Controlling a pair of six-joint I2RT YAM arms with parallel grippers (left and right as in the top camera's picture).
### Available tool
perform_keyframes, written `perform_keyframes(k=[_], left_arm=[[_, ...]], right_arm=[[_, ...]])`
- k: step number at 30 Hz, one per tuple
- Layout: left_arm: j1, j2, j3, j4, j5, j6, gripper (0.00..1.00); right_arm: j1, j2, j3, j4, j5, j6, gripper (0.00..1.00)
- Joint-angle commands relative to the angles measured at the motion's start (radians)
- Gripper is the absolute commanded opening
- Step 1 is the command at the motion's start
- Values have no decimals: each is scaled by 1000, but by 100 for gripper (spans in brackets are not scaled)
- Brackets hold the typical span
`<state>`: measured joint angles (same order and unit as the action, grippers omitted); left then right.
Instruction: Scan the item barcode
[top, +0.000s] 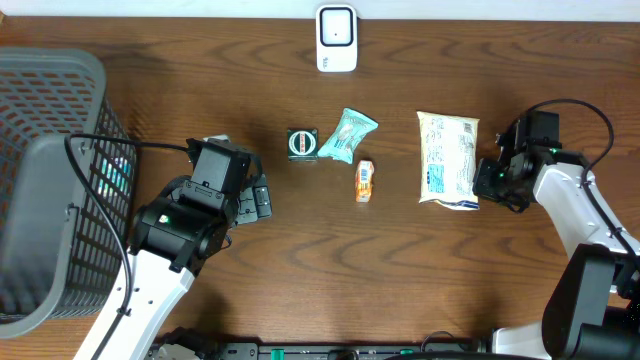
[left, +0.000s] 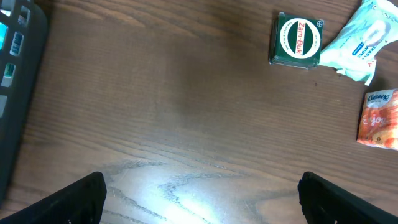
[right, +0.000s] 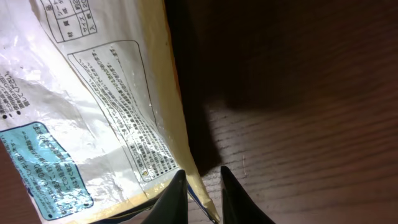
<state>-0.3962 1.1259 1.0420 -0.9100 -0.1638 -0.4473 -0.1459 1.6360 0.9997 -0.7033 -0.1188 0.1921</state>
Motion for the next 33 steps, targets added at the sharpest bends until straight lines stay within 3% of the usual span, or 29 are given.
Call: perform_keyframes(k=[1, 8, 14, 25, 33], left_arm=[[3, 4, 4, -2, -17, 2, 98], [3, 4, 4, -2, -17, 2, 98], [3, 4, 4, -2, -17, 2, 98], [3, 4, 4, -2, -16, 2, 98], [3, 4, 4, -2, -16, 2, 97]], right_arm=[[2, -17, 37, -17, -29, 25, 13], [4, -19, 151, -112, -179, 25, 1], [42, -18, 164, -74, -319, 39, 1], [275, 18, 144, 26, -42, 40, 6], [352, 137, 141, 47, 48, 40, 4]])
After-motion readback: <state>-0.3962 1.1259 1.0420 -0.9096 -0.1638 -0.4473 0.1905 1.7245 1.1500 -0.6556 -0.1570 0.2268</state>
